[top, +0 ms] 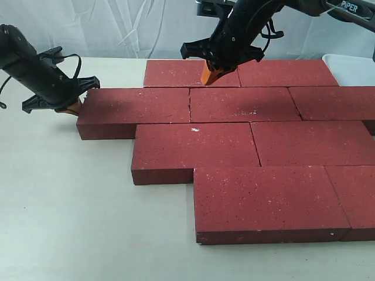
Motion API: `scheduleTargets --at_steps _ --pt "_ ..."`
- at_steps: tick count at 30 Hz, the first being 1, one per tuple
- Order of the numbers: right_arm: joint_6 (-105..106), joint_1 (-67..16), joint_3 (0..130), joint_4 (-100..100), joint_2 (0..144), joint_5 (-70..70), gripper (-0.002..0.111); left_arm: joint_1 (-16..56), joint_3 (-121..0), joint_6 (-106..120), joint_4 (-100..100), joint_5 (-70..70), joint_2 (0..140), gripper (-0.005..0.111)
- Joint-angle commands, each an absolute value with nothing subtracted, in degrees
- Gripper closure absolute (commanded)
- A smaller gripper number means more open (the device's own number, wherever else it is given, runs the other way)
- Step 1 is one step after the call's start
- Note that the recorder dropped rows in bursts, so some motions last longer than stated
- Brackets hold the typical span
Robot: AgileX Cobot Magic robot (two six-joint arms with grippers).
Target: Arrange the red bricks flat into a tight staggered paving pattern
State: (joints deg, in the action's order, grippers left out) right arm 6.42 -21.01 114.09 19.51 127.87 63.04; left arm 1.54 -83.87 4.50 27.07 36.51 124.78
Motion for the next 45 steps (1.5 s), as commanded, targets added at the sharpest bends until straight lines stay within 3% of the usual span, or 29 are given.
scheduleTargets --at_steps 1,17,26,36,45 --pt "6.4 -20.6 114.0 19.5 127.1 62.6 0.109 0.7 -84.1 4.8 26.8 37.0 123.6 0.107" --pt "5.3 -20.6 114.0 20.2 127.1 70.0 0.109 -0.7 -84.0 3.3 21.3 48.9 107.9 0.107" --pt "1.5 -20.6 112.9 20.0 126.0 70.0 0.109 0.3 -75.6 -1.4 13.3 50.9 95.0 0.107" --pt "1.5 -18.9 91.7 14.8 112.3 67.3 0.109 1.3 -61.5 -1.4 11.1 44.3 79.1 0.107" --pt "1.5 -8.1 70.1 14.4 96.7 56.7 0.109 1.3 -48.8 -0.8 10.9 35.7 71.0 0.107"
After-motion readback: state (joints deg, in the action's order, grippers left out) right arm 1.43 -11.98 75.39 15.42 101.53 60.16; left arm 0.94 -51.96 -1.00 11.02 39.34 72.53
